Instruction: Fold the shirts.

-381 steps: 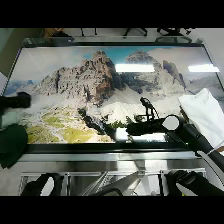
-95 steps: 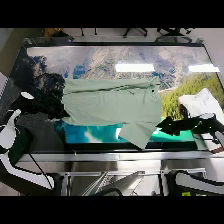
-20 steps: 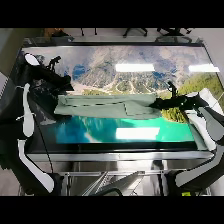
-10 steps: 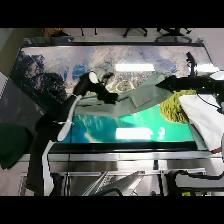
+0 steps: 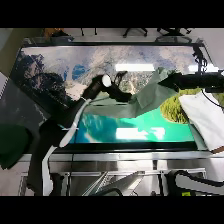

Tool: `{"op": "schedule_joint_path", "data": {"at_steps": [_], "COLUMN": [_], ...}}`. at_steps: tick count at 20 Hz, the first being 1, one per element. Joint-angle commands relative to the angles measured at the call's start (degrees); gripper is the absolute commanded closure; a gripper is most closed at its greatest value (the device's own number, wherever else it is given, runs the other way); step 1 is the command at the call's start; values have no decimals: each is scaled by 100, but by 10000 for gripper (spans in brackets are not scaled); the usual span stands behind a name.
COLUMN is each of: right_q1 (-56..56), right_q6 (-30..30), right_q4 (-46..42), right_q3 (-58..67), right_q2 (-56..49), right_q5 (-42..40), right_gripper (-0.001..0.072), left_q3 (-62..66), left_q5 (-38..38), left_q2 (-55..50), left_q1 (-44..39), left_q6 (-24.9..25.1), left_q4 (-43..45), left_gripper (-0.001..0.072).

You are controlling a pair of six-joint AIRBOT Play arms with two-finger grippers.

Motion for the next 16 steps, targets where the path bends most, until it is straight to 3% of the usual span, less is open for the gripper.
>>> {"op": "schedule_joint_path", "data": {"at_steps": [1,4,7,9,11,12,13,14,16], "right_q1": [262,1327,3056,4297,5484,5890,6140,6201,6116], "right_q6": [20,0,-592,-1318,-2935,-3641,-4197,-4446,-4402], "right_q4": [278,350,848,1552,2761,3364,3644,3637,3637], "right_q3": [4,2,2,2,57,186,417,616,686], "right_q2": [26,-107,-614,-1272,-2168,-2625,-3077,-3379,-3405], "right_q5": [-216,-1272,-2935,-4339,-6238,-7145,-7731,-7742,-7237], "right_gripper": [697,697,697,697,694,592,261,65,111], "left_q3": [13,-584,-1185,-1539,-2129,-2507,-2841,-3187,-3733], "left_q5": [-1043,-831,-730,-927,-944,-935,-933,-940,-940], "left_q2": [1231,2732,3882,4367,4804,5010,5167,5311,5547], "left_q1": [949,2133,3213,3729,4048,4146,4166,4166,4151], "left_q6": [192,509,894,1047,1279,1320,1331,1335,1416], "left_q4": [-42,-796,-1733,-1893,-1928,-1930,-1932,-1954,-1967], "left_gripper": [694,694,693,693,693,693,693,693,693]}}
